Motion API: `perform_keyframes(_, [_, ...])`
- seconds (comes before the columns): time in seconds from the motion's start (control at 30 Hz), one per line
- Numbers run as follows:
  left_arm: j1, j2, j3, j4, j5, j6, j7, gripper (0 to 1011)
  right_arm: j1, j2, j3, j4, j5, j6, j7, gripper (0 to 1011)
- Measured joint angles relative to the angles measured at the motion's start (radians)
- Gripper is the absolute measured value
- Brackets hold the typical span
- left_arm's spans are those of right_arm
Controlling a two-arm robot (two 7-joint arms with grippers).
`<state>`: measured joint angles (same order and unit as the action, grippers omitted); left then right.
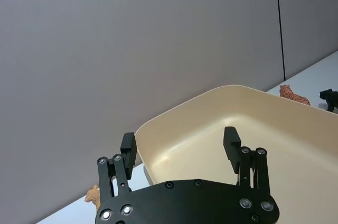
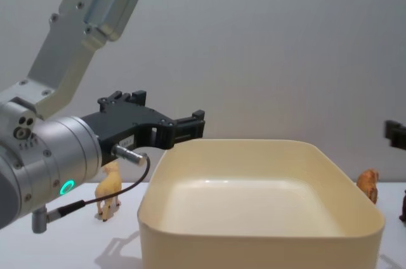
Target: Pick up the toy alternately with two hands and place it into the central storage box.
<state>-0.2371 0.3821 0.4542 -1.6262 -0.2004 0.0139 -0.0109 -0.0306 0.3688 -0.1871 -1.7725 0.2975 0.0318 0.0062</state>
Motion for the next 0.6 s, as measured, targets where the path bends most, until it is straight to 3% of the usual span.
perform_keyframes(0.37, [0.000, 0.000, 0.000, 0.000, 0.000, 0.000, 0.000, 1001, -0.029, 0.040, 0.048, -0.002, 0.028, 0.050, -0.074, 1001])
perform_keyframes(0.6, [0.000, 0.000, 0.000, 0.000, 0.000, 0.000, 0.000, 1001, -0.008, 0.031, 0.046, 0.032, 0.019, 0.104, -0.079, 1001])
